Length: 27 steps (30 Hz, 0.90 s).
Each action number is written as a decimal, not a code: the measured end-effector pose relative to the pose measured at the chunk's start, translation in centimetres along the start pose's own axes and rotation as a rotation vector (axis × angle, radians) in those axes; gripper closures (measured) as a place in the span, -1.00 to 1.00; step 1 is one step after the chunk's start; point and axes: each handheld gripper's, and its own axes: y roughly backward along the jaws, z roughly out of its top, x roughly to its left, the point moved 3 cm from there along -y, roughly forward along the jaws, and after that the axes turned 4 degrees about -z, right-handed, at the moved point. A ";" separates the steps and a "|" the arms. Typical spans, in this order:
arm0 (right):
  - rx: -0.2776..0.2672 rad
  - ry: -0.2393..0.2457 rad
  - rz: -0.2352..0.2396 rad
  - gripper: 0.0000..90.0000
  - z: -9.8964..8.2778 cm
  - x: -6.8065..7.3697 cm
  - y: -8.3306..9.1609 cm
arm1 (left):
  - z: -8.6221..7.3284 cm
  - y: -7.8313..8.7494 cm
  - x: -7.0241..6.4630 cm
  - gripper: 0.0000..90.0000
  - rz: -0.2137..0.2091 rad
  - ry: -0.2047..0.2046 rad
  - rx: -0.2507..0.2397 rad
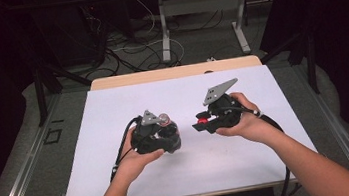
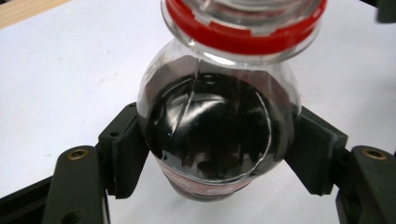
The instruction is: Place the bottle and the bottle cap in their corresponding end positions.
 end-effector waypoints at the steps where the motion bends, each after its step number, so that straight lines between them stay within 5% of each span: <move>1: 0.009 -0.013 0.003 0.35 -0.3 -0.1 -0.1 | 0.0 0.0 0.1 -0.34 0.001 0.004 0.001; 12: 0.103 -0.149 -0.110 0.35 -3.8 -2.2 -1.4 | 1.7 -0.2 1.5 -0.34 0.029 0.013 -0.012; 15: 0.086 -0.201 -0.112 0.35 -4.5 -2.5 -1.5 | 2.6 -0.5 1.8 -0.34 0.027 0.019 -0.013; 27: 0.057 -0.247 -0.165 0.35 -6.9 -3.4 -1.6 | 6.4 -3.8 3.3 -0.33 0.040 0.037 -0.016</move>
